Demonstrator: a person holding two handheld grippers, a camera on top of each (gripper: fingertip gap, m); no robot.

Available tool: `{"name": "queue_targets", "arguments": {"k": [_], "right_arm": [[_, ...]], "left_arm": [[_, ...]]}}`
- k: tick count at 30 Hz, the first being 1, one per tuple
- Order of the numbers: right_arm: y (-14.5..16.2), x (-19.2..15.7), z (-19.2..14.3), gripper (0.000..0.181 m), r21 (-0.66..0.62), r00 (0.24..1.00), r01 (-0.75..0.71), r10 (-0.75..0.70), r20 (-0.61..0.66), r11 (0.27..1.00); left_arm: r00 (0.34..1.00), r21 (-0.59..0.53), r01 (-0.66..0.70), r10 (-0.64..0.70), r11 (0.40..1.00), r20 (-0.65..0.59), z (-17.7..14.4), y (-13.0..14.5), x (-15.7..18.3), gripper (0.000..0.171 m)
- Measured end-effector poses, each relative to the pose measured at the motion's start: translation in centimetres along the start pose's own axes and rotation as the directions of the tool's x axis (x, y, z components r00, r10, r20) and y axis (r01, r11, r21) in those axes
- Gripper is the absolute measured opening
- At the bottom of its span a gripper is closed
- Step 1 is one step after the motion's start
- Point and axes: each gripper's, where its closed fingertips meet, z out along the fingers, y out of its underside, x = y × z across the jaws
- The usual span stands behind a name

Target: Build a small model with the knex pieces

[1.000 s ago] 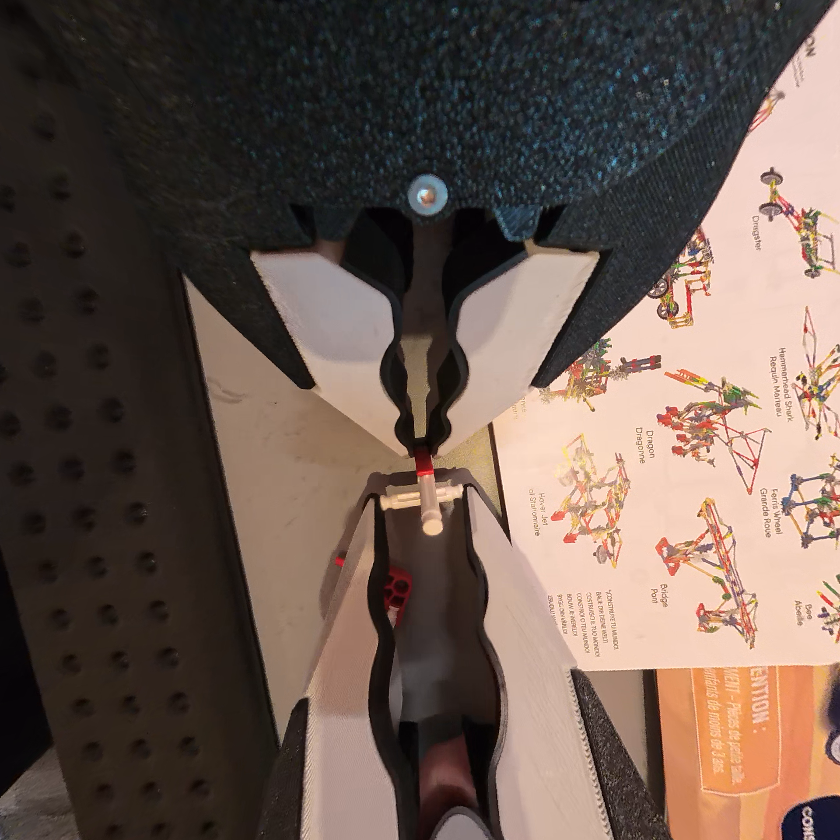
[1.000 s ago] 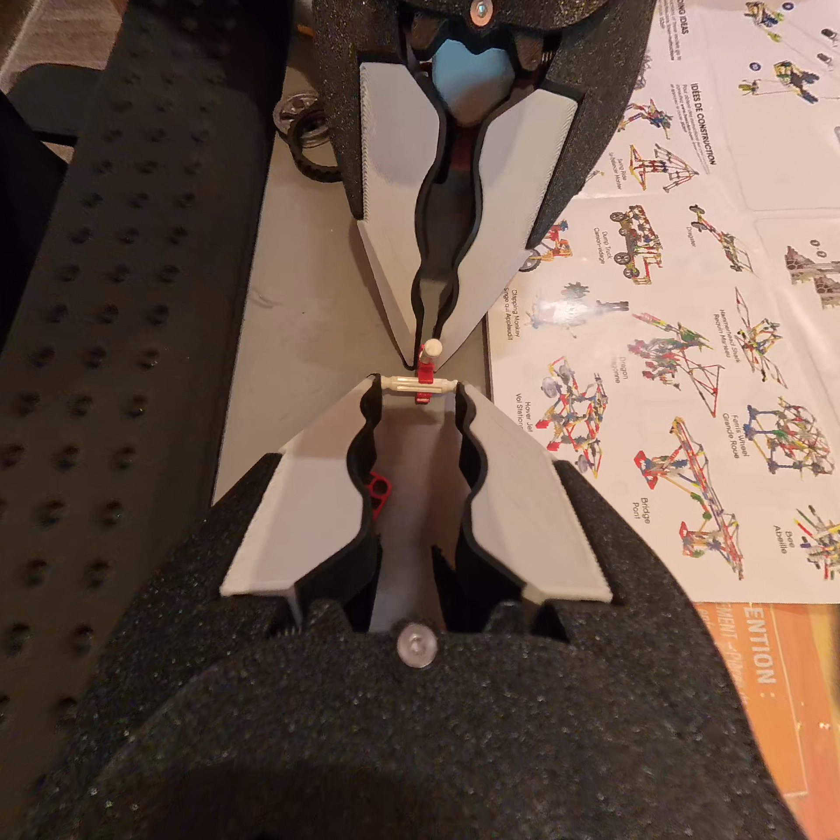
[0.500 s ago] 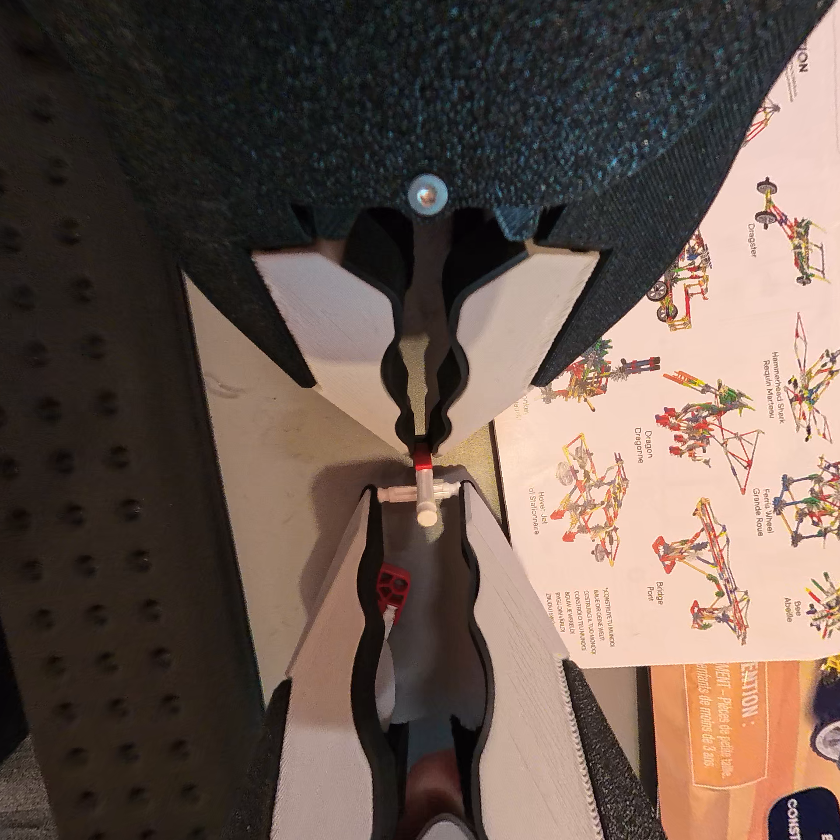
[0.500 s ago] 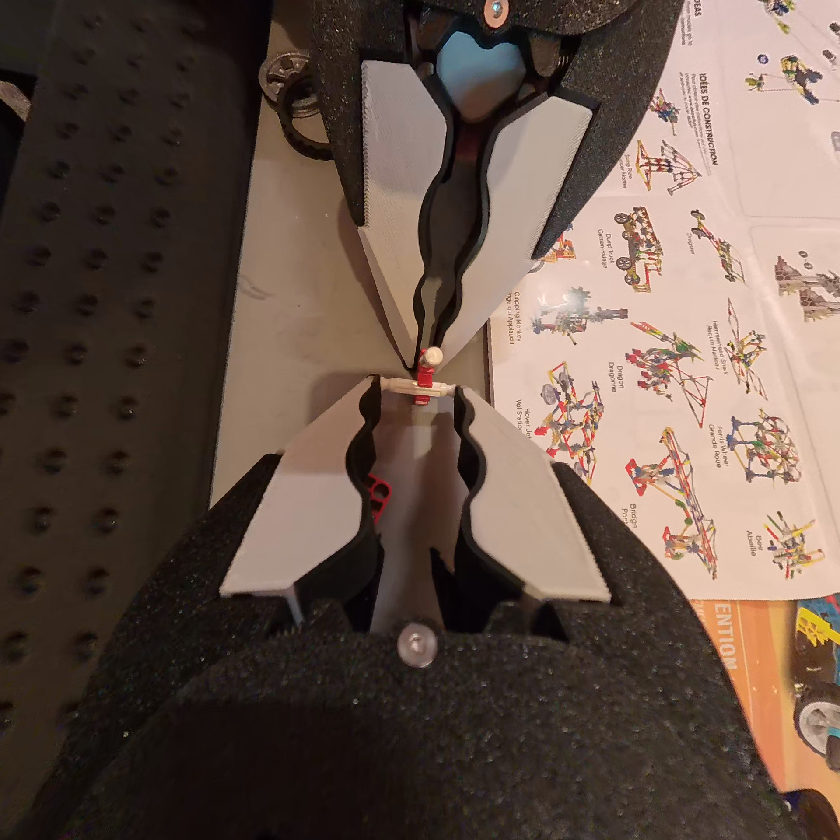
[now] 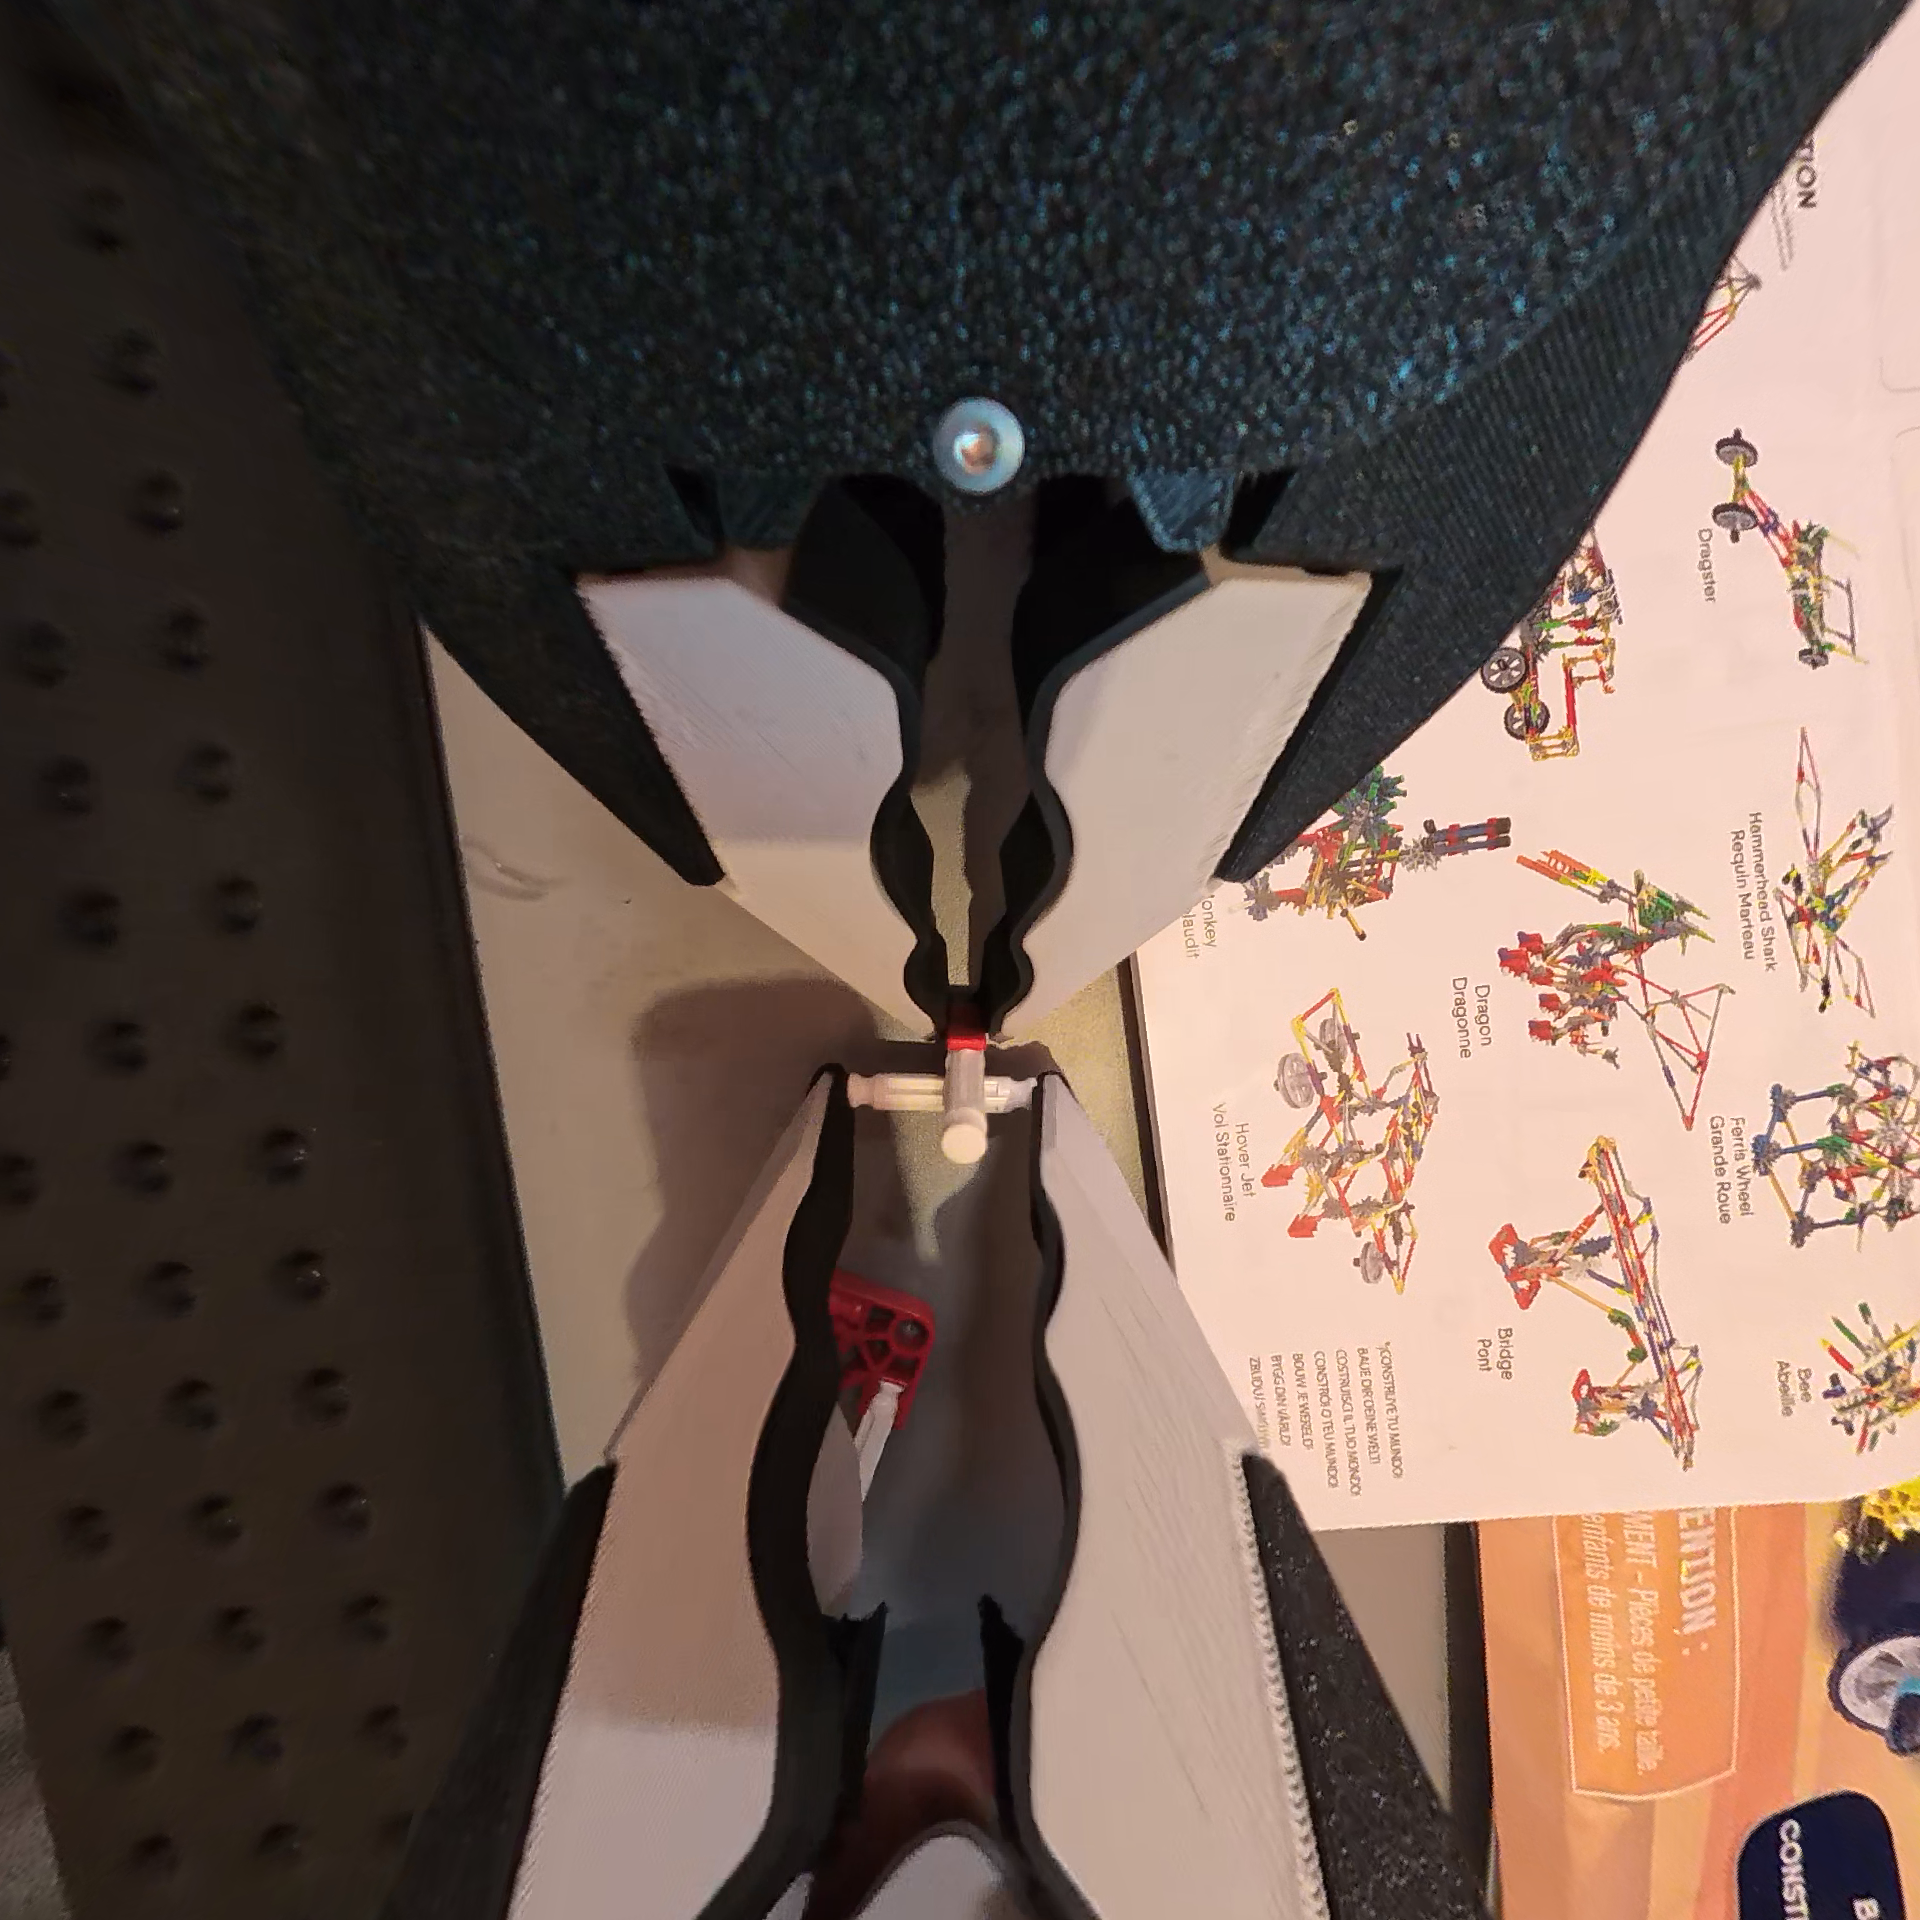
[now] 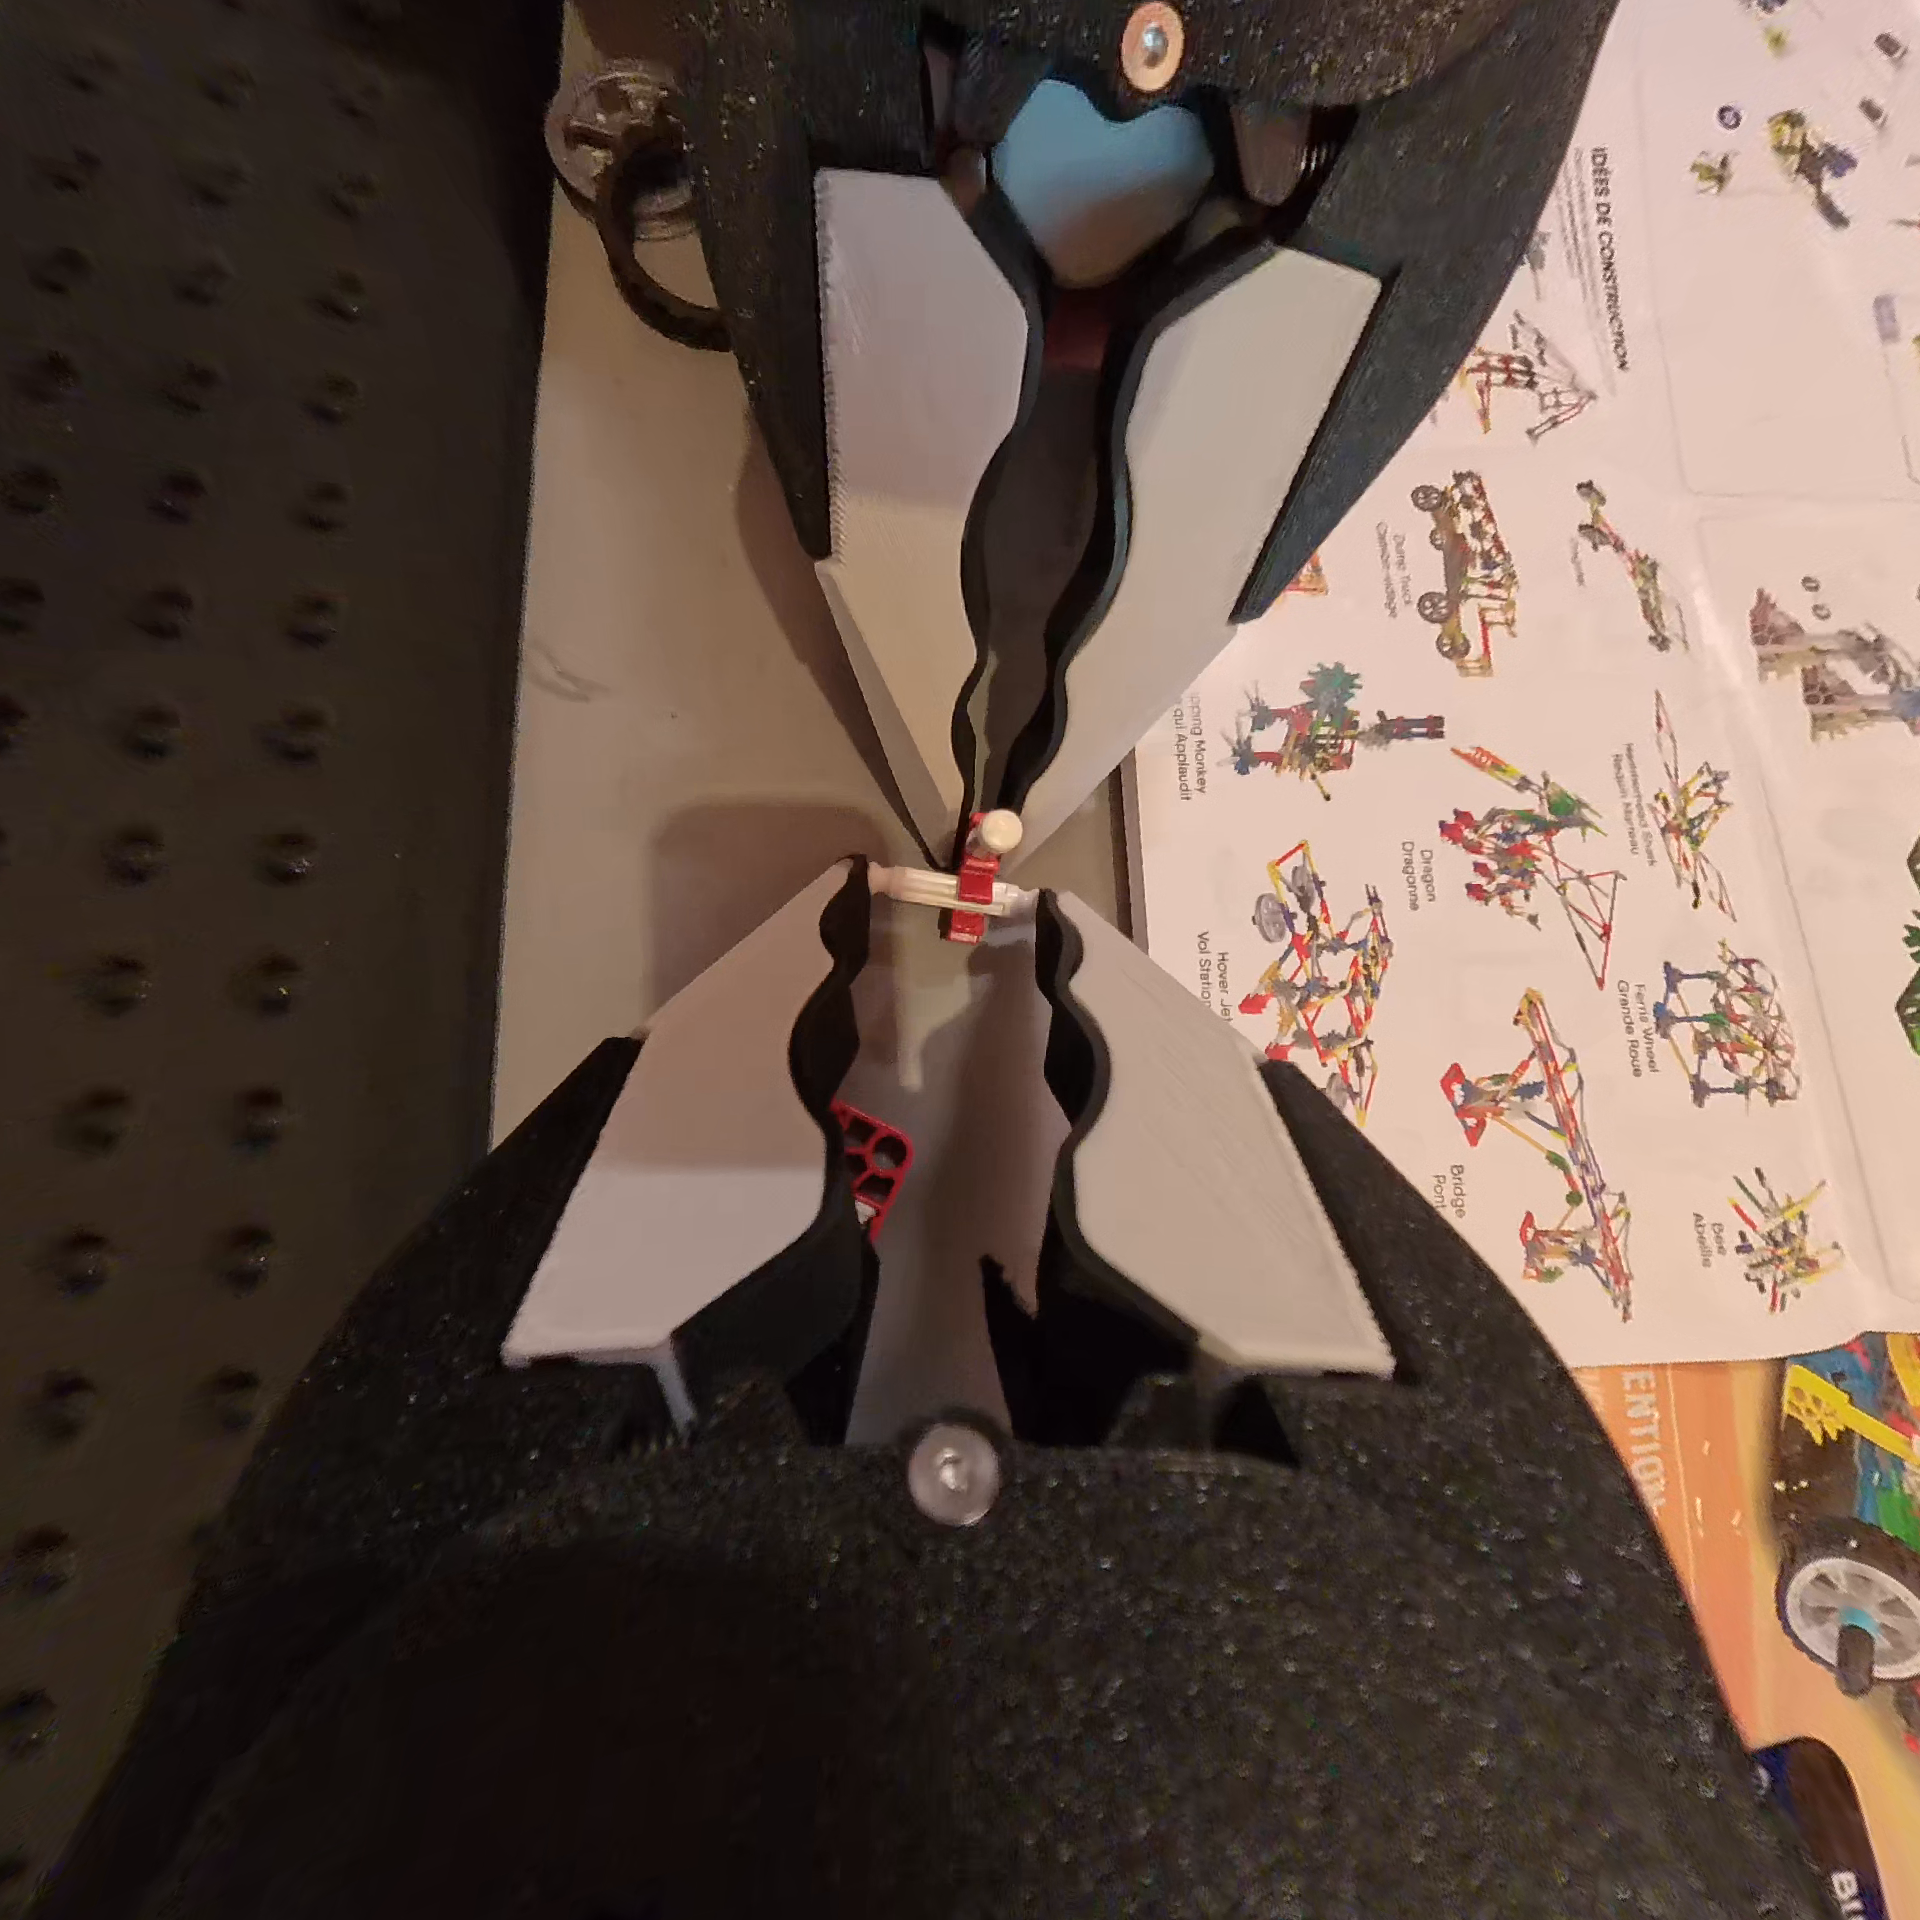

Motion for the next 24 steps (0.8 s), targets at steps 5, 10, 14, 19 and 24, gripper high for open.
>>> {"name": "queue_targets", "arguments": {"k": [5, 10, 14, 19, 24], "right_arm": [[-0.2, 0.1, -0.3, 0.03, -0.002, 1.0, 0.0, 0.0, -0.006, 1.0], [-1.4, 0.4, -2.2, 0.032, 0.107, 0.999, -0.04, 0.041, -0.007, 0.993], [-2.3, 0.4, -3.1, 0.032, 0.138, 0.999, -0.031, 0.034, -0.016, 0.99], [-4.0, 0.4, -3.6, 0.033, 0.207, 0.998, -0.048, 0.057, -0.038, 0.977], [-4.6, -0.2, -3.7, 0.033, 0.235, 0.998, -0.059, 0.066, -0.02, 0.97]], "left_arm": [[1.0, -0.014, -0.013, 0.013, 1.0, -0.006, 0.0, 0.1, 0.0, 0.0], [1.0, 0.062, -0.014, 0.013, 0.998, 0.009, -1.1, -1.5, -0.3, 0.008], [0.997, 0.107, -0.071, 0.066, 0.992, 0.043, -2.0, -2.8, -0.3, 0.007], [0.996, 0.114, -0.078, 0.073, 0.99, 0.043, -3.4, -2.9, 0.2, 0.003], [0.996, 0.174, -0.059, 0.046, 0.983, 0.081, -4.5, -2.4, 0.8, 0.005]]}}
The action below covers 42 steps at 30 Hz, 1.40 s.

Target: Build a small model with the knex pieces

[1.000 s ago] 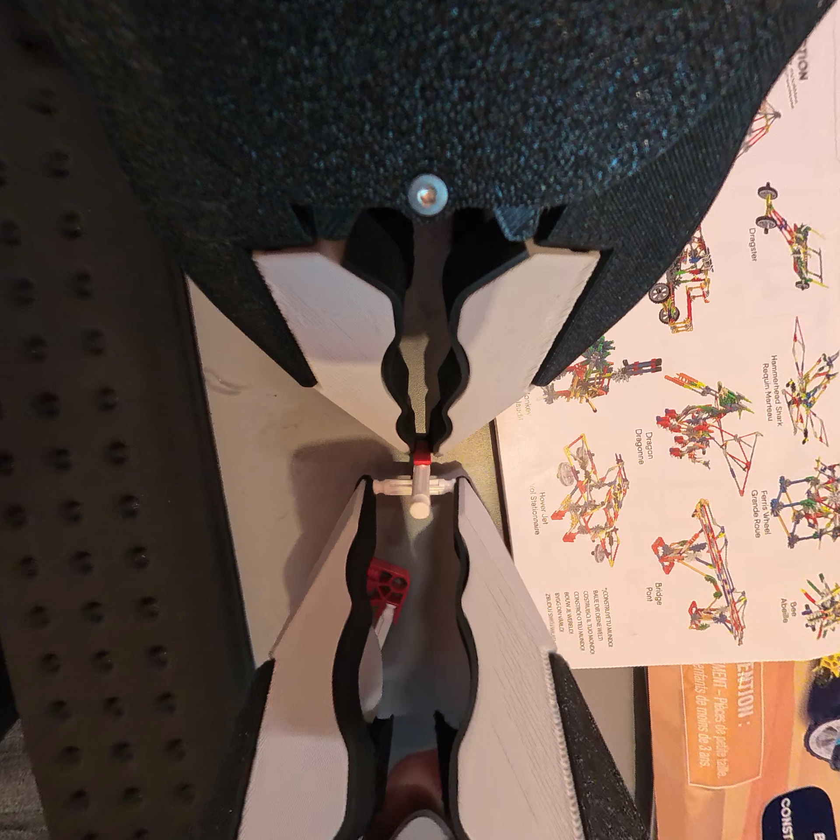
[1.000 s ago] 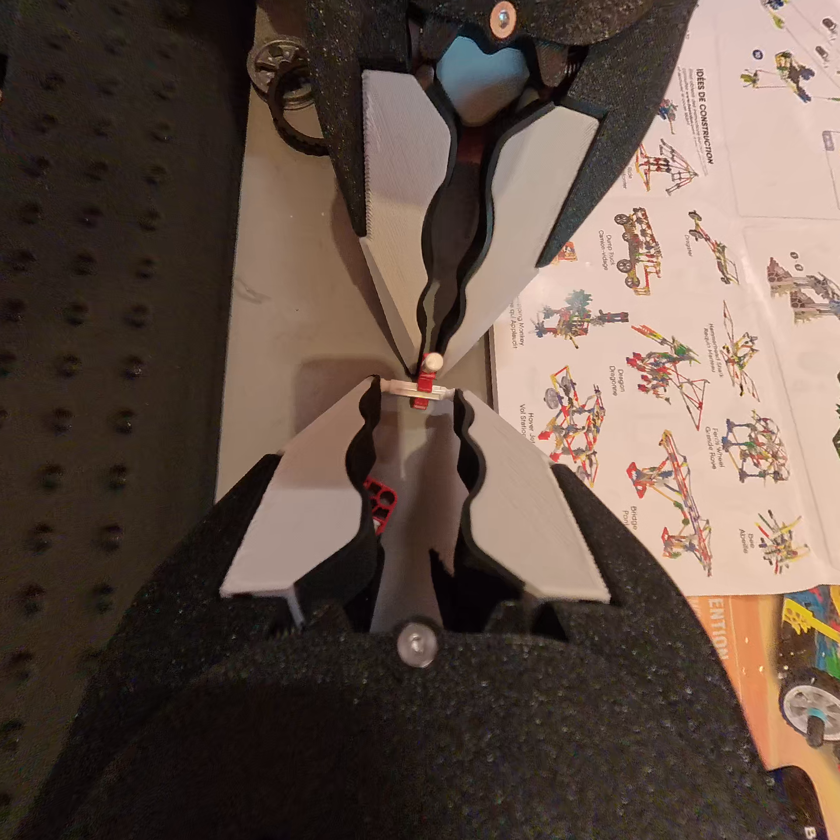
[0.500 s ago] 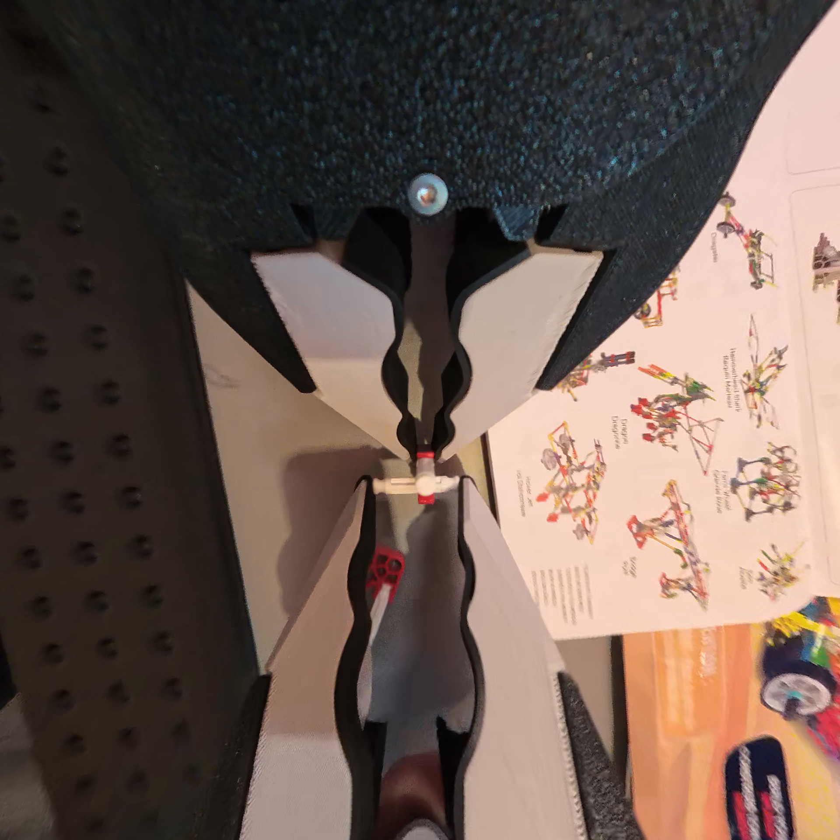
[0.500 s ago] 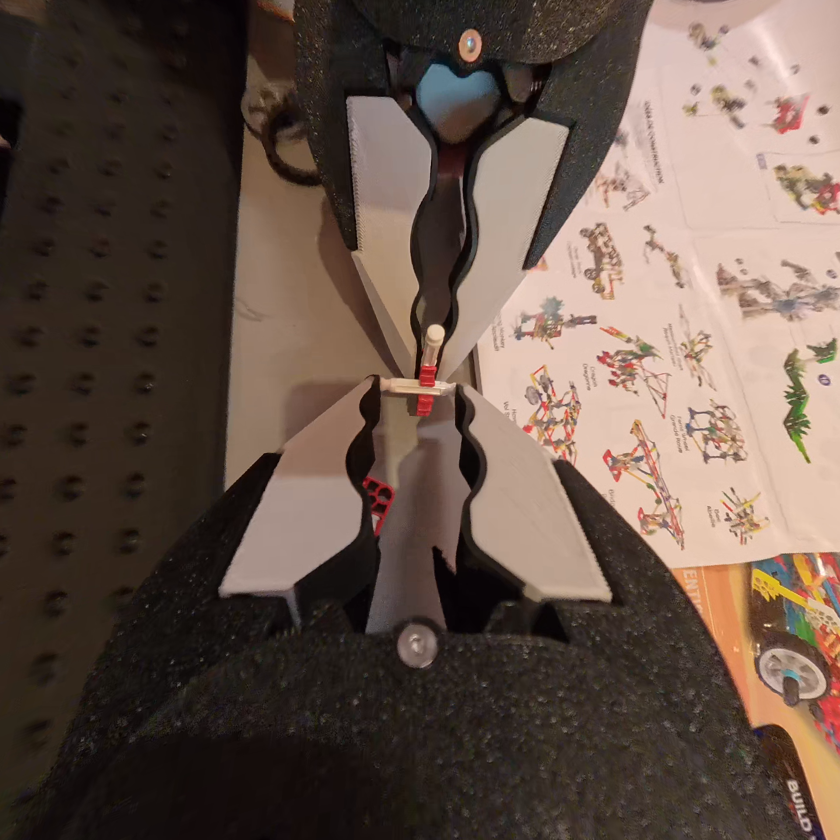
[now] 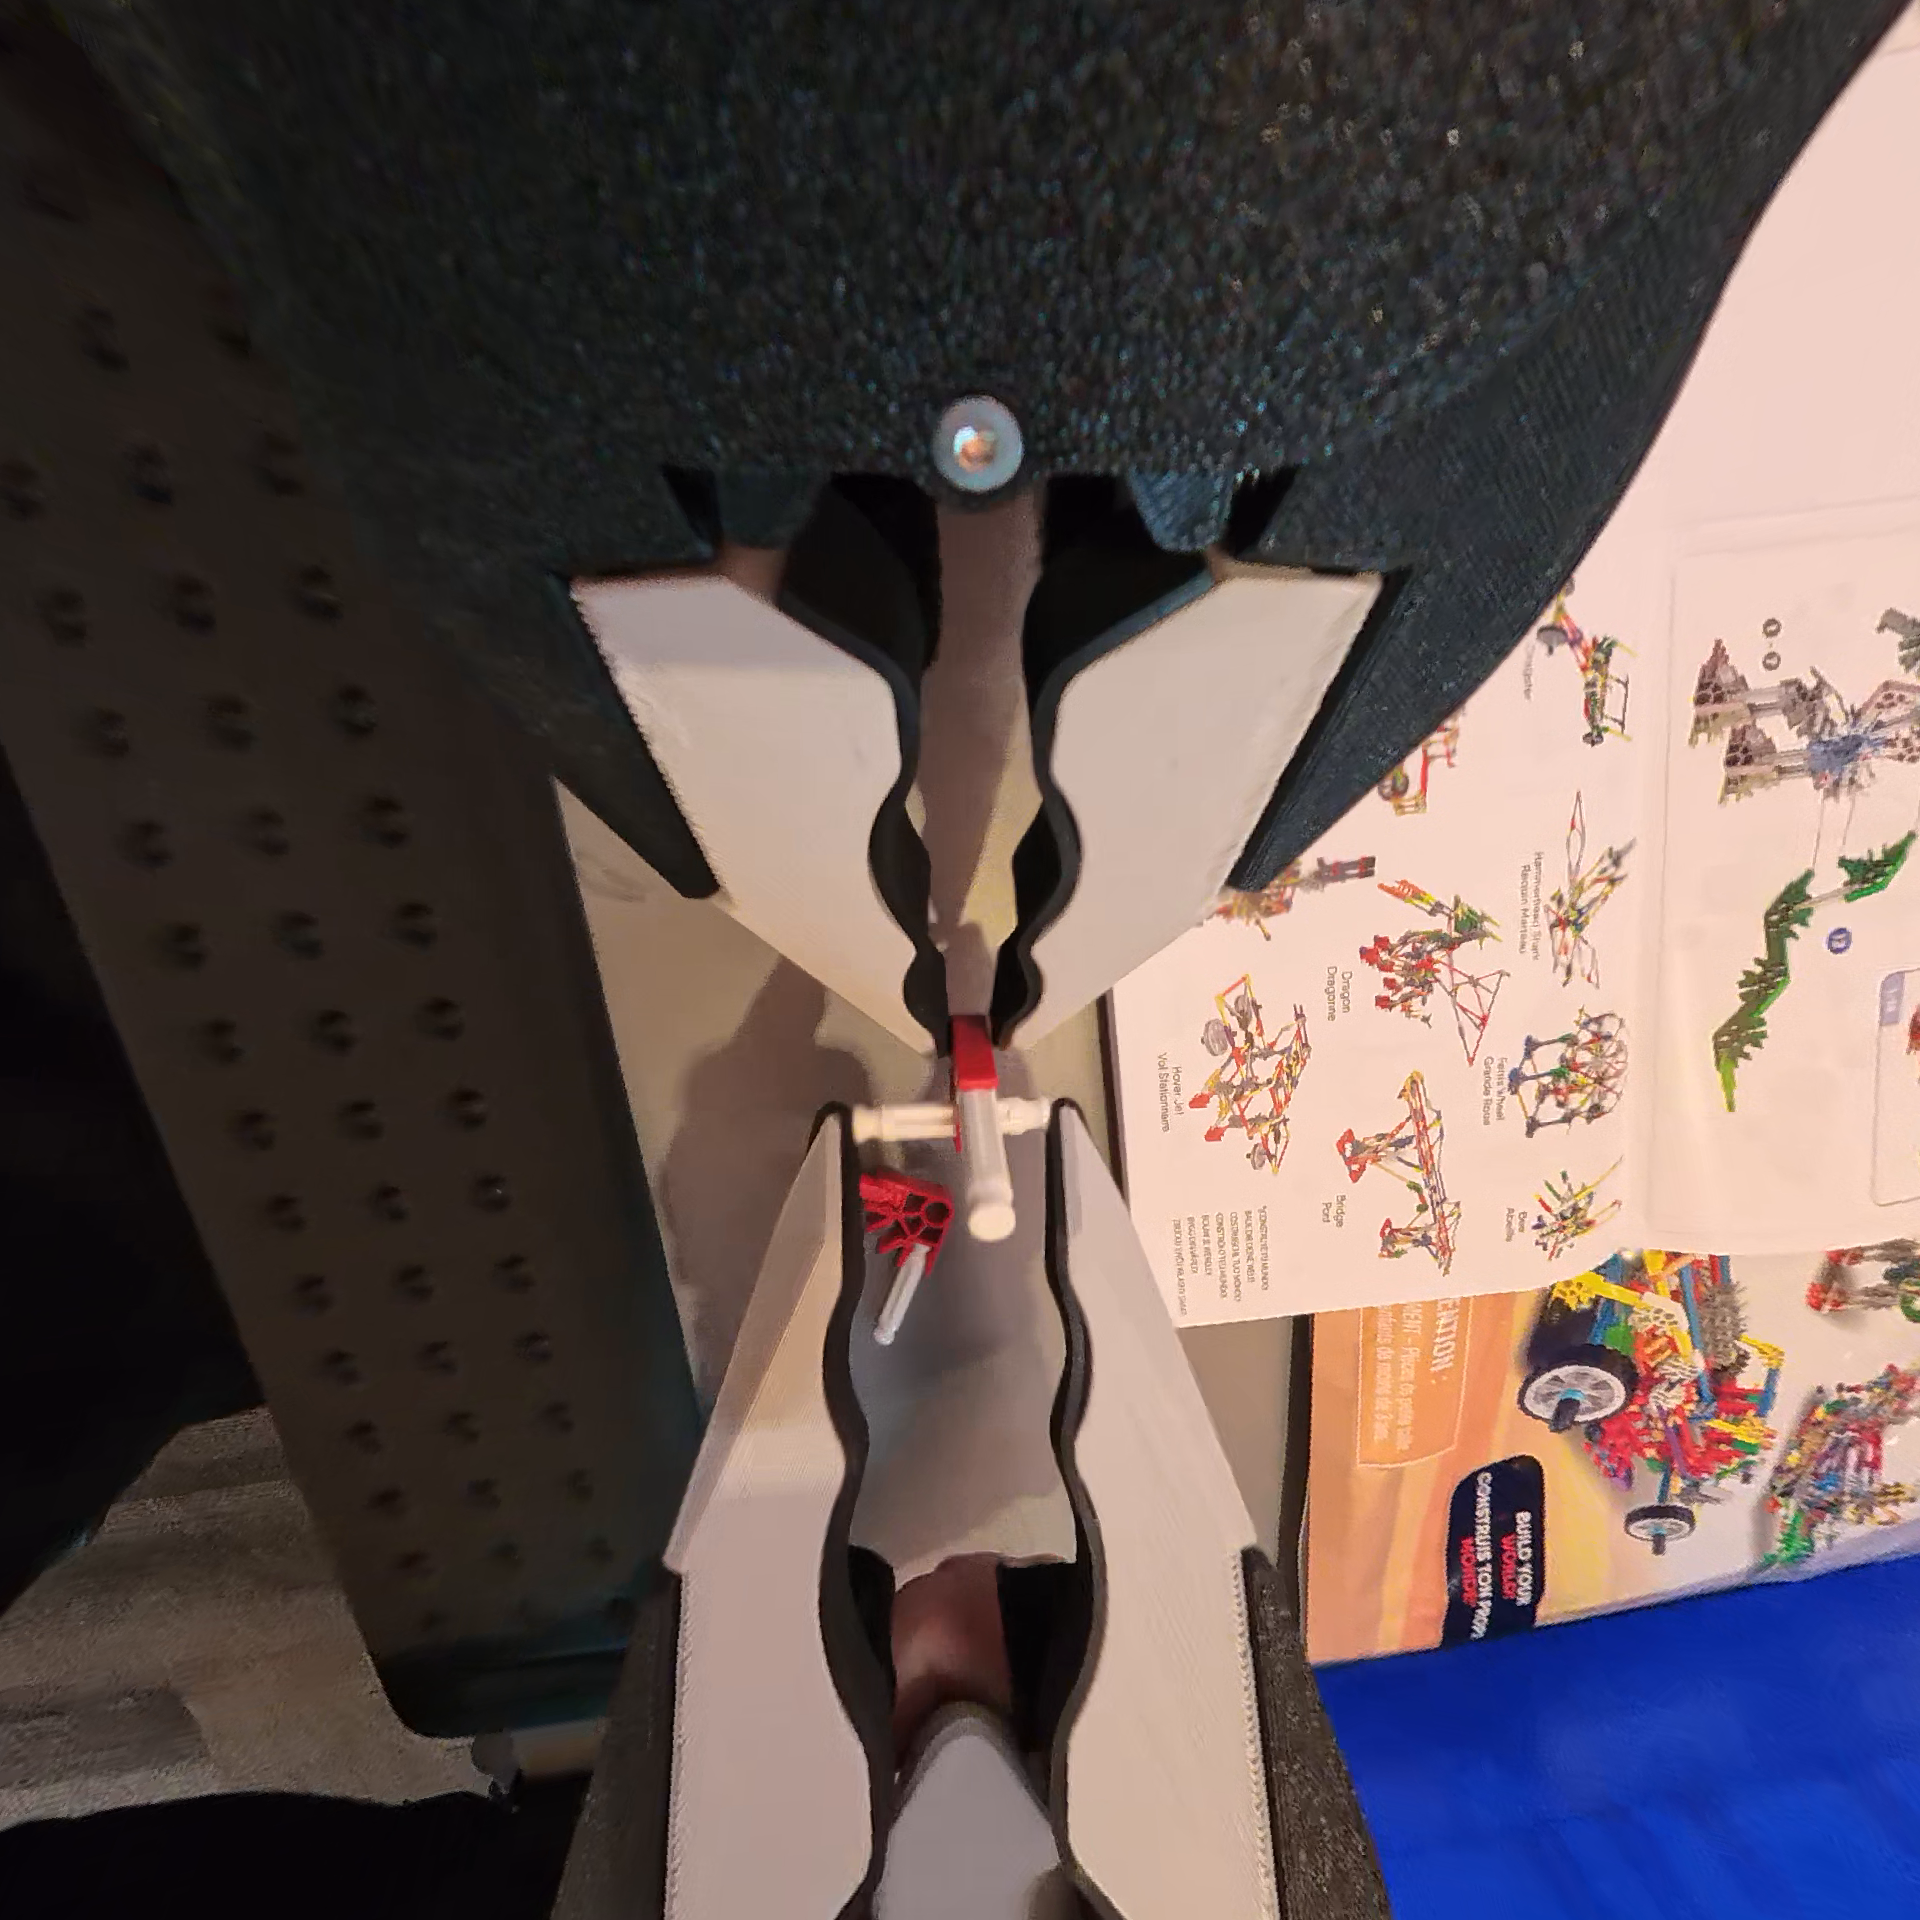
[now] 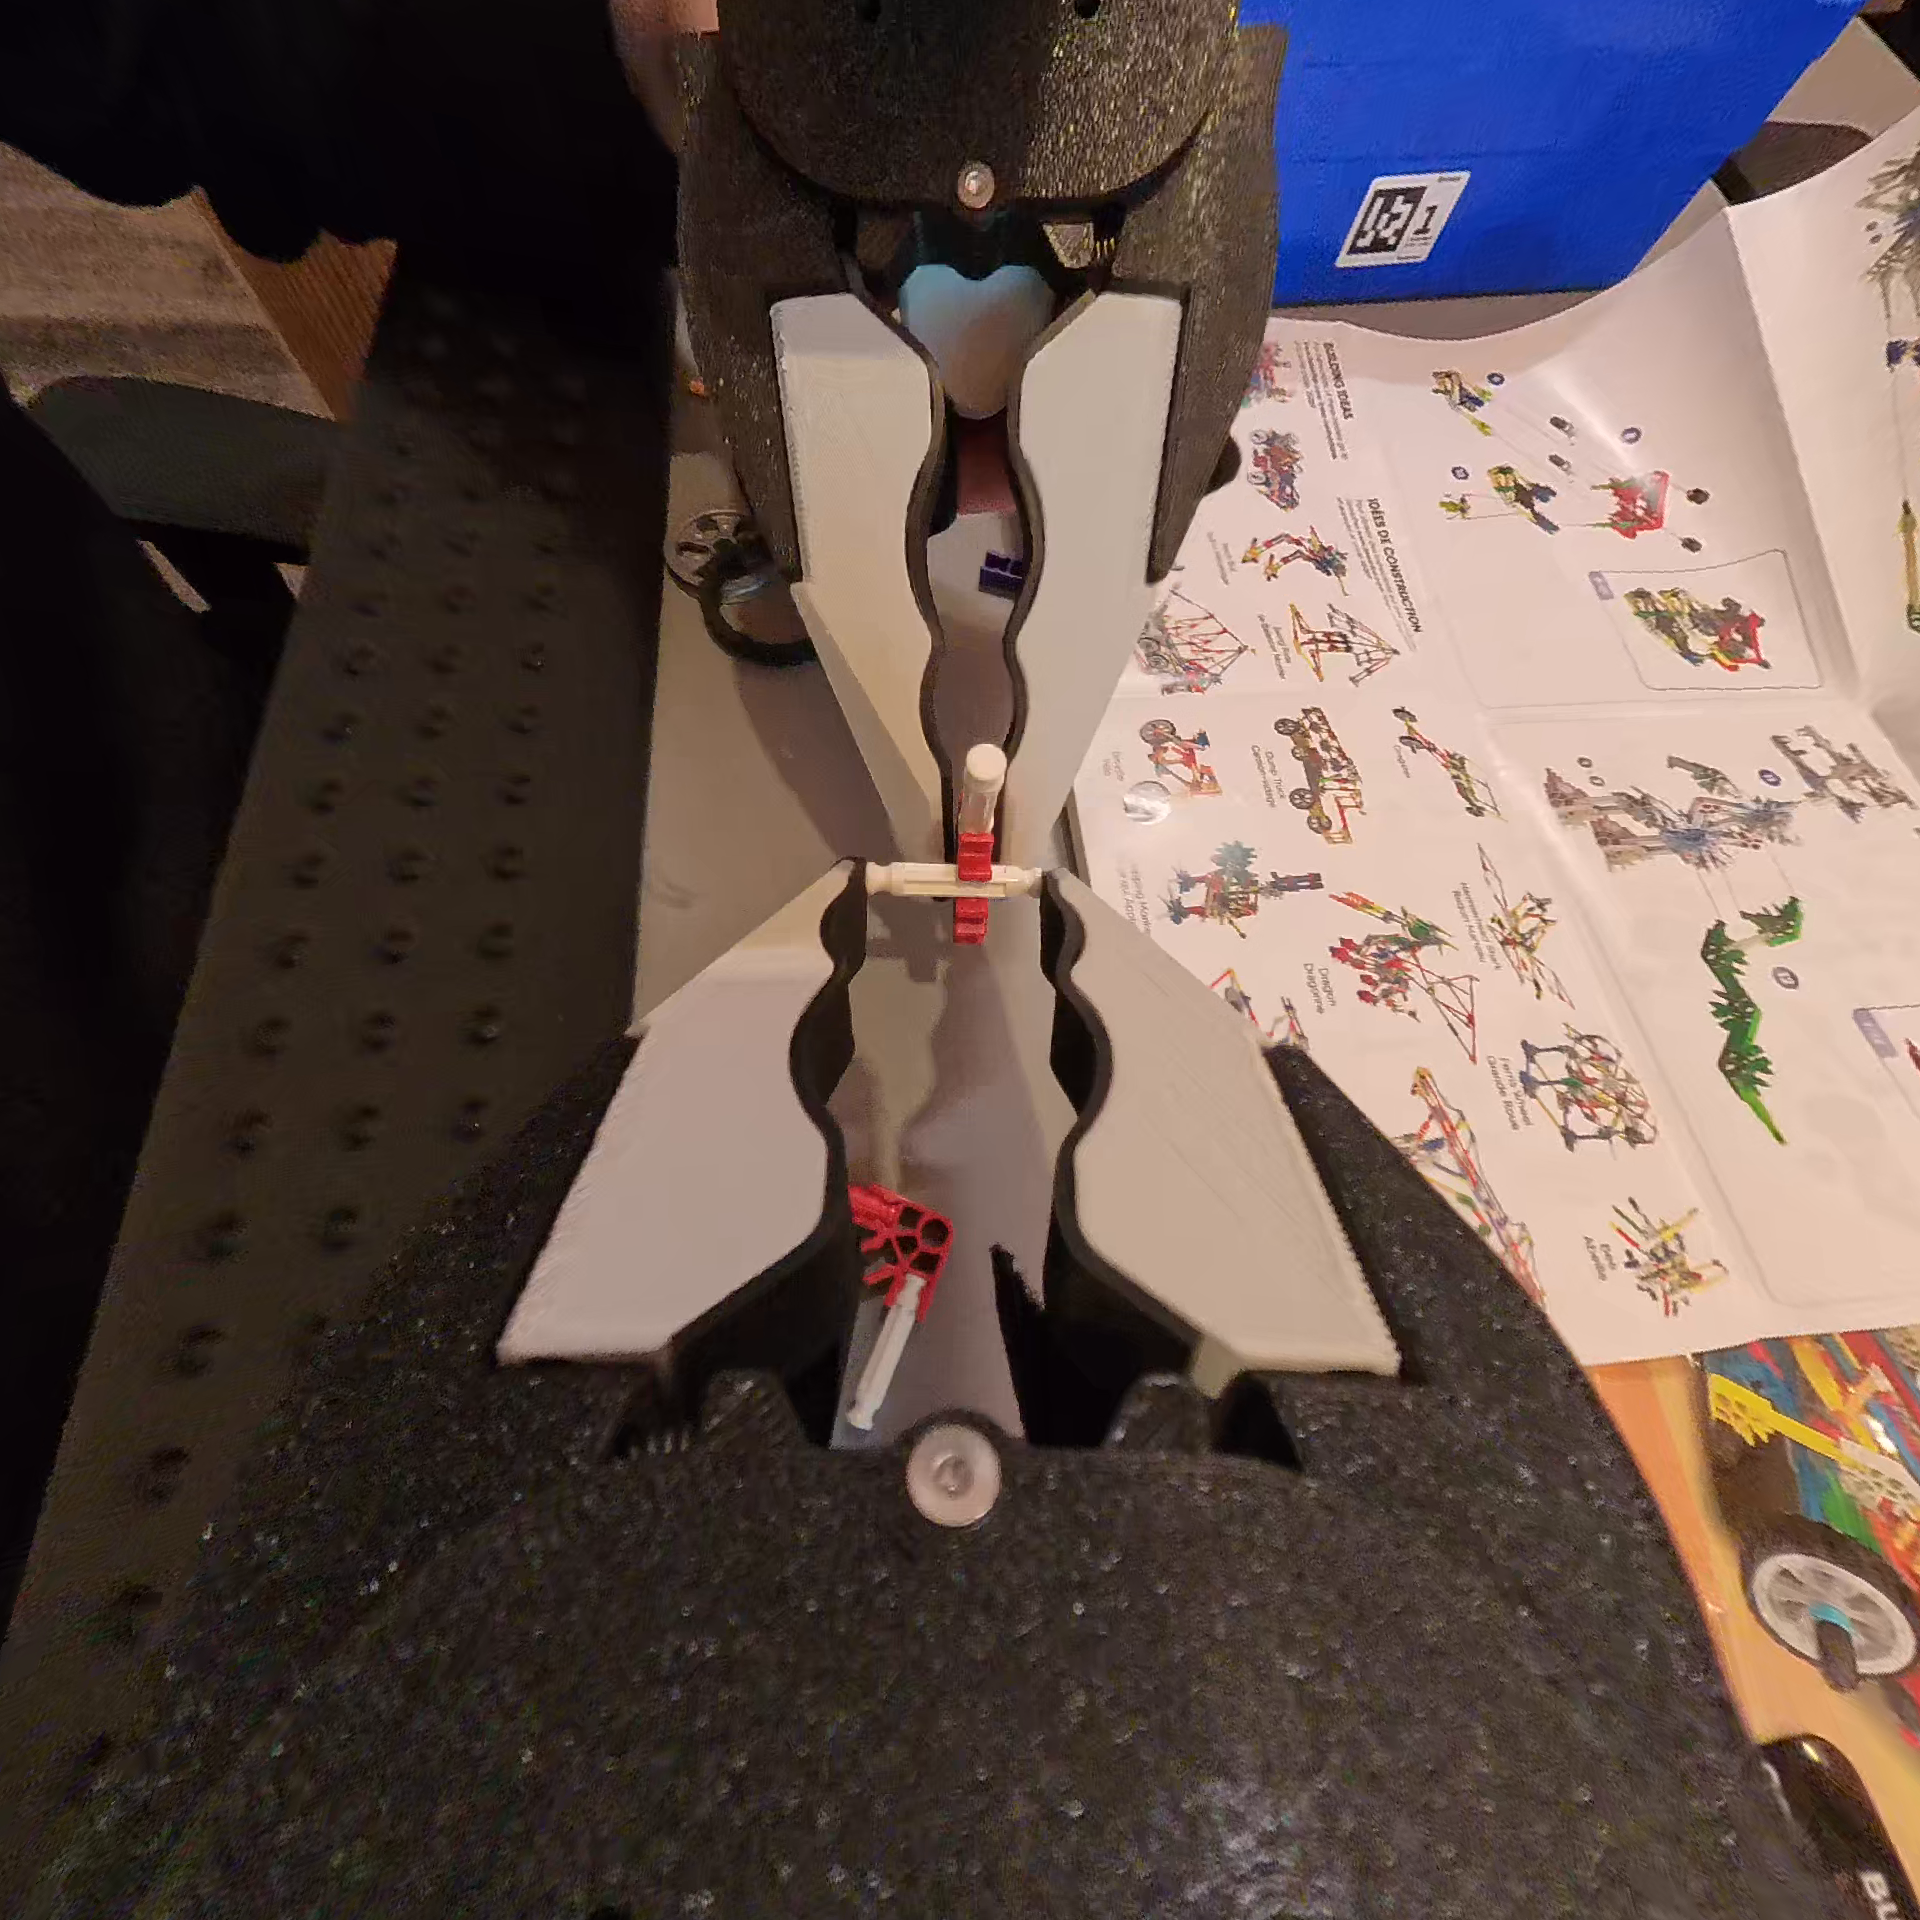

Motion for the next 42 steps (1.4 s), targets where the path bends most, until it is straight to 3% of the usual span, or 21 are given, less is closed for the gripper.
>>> {"name": "queue_targets", "arguments": {"k": [5, 11, 12, 14, 16, 18, 23, 29, 34, 38, 42], "right_arm": [[-0.6, -0.4, -0.2, 0.033, -0.001, 1.0, 0.019, -0.019, -0.003, 1.0], [-0.5, -0.3, -0.4, 0.039, -0.054, 1.0, -0.018, 0.016, -0.026, 0.998], [0.2, 0.0, -0.8, 0.054, -0.092, 0.998, -0.044, 0.038, -0.056, 0.995], [2.0, 0.1, -1.9, 0.057, -0.168, 0.993, -0.077, 0.061, -0.099, 0.983], [4.2, -0.4, -2.8, 0.051, -0.258, 0.99, -0.103, 0.072, -0.125, 0.961], [6.4, -1.2, -3.5, 0.043, -0.341, 0.986, -0.137, 0.096, -0.136, 0.93], [10.2, -1.7, -3.6, 0.033, -0.445, 0.97, -0.203, 0.117, -0.213, 0.872], [10.4, -1.6, -3.1, 0.006, -0.397, 0.959, -0.238, 0.149, -0.242, 0.886], [10.3, -1.4, -3.6, 0.013, -0.373, 0.952, -0.263, 0.177, -0.248, 0.89], [9.2, -1.4, -4.9, 0.019, -0.323, 0.95, -0.258, 0.177, -0.258, 0.911], [9.4, -1.4, -6.0, 0.022, -0.324, 0.945, -0.269, 0.183, -0.273, 0.907]], "left_arm": [[0.998, 0.078, -0.013, 0.008, 0.997, 0.068, -0.8, -0.5, 0.1, 0.01], [0.996, 0.163, 0.064, -0.072, 0.985, 0.045, -1.2, -0.5, 0.7, 0.003], [0.993, 0.148, 0.089, -0.099, 0.985, 0.062, -1.1, 0.0, 0.4, 0.003], [0.989, 0.103, 0.128, -0.134, 0.986, 0.06, -0.9, 1.3, 0.5, 0.003], [0.984, 0.029, 0.175, -0.175, 0.984, 0.023, -0.3, 2.7, 1.4, 0.003], [0.987, -0.022, 0.146, -0.144, 0.989, 0.067, 0.4, 3.7, 1.4, 0.003], [0.986, -0.102, 0.141, -0.131, 0.985, 0.098, 1.5, 5.0, 1.4, 0.003], [0.988, -0.108, 0.135, -0.125, 0.985, 0.094, 1.5, 5.3, 2.3, 0.005], [0.991, -0.121, 0.13, -0.128, 0.984, 0.027, 0.7, 5.7, 3.4, 0.02], [0.992, -0.153, 0.123, -0.124, 0.981, 0.006, -2.4, 6.6, 3.7, 0.033], [0.992, -0.132, 0.112, -0.104, 0.985, 0.068, -4.9, 7.4, 2.8, 0.038]]}}
